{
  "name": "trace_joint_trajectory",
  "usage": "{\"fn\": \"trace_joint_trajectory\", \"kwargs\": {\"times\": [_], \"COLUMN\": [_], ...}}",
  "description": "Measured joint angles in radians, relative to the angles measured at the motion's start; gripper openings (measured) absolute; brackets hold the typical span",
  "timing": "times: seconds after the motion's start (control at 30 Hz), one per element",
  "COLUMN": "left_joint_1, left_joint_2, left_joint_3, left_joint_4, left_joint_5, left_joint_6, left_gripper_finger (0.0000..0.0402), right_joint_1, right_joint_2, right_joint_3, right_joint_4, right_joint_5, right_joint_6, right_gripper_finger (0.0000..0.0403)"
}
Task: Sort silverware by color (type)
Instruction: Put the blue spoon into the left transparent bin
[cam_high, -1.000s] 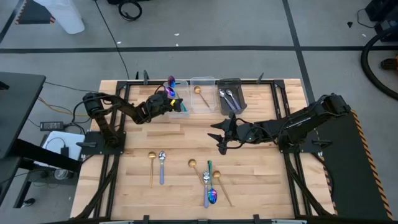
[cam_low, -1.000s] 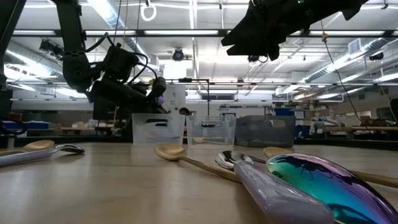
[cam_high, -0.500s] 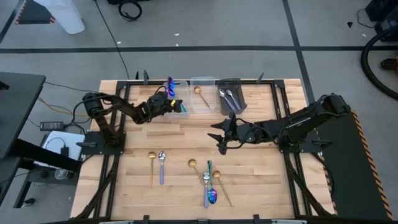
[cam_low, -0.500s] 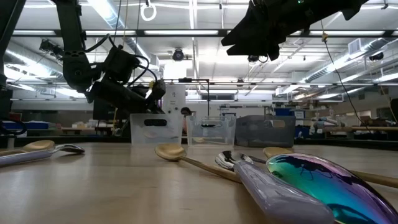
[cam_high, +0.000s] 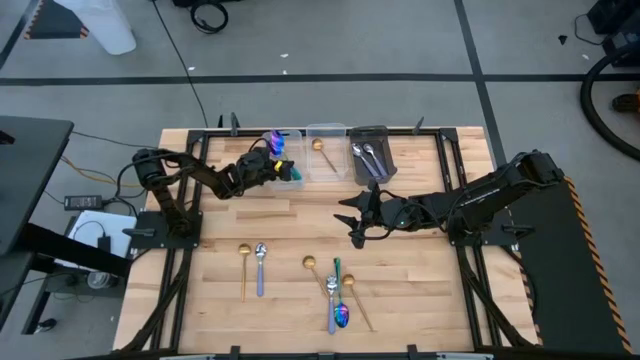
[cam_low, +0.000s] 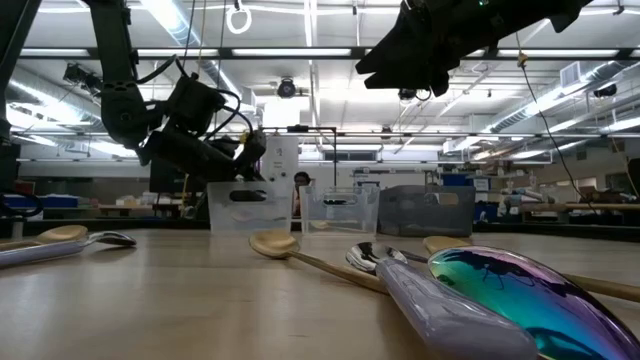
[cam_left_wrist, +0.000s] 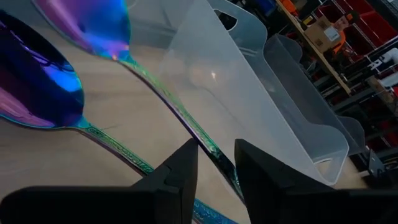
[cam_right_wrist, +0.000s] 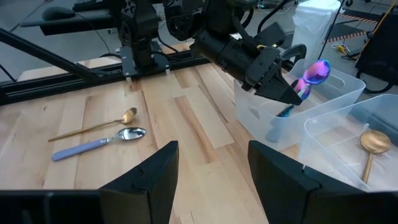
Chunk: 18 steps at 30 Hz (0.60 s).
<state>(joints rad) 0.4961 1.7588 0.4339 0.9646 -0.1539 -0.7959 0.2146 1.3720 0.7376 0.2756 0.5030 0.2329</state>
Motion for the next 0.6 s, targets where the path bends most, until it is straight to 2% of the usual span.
{"fn": "trace_joint_trajectory", "kwargs": {"times": [0.4,0.6], "left_joint_1": [-0.001,-0.003], "left_joint_2": [0.000,-0.049], "left_joint_3": [0.000,-0.002], "left_joint_4": [0.001,-0.089], "left_joint_5": [0.002,0.002], "left_joint_6": [0.013,0.063], "left_gripper_finger": [0.0115,0.0115], "right_joint_1": [0.000,0.000], "right_joint_2": [0.000,0.000], "right_joint_3": [0.000,0.000], "right_joint_4": [0.000,0.000], "right_joint_5": [0.000,0.000], "right_joint_6": [0.002,0.001], "right_gripper_finger": [0.0203,0.0203]}}
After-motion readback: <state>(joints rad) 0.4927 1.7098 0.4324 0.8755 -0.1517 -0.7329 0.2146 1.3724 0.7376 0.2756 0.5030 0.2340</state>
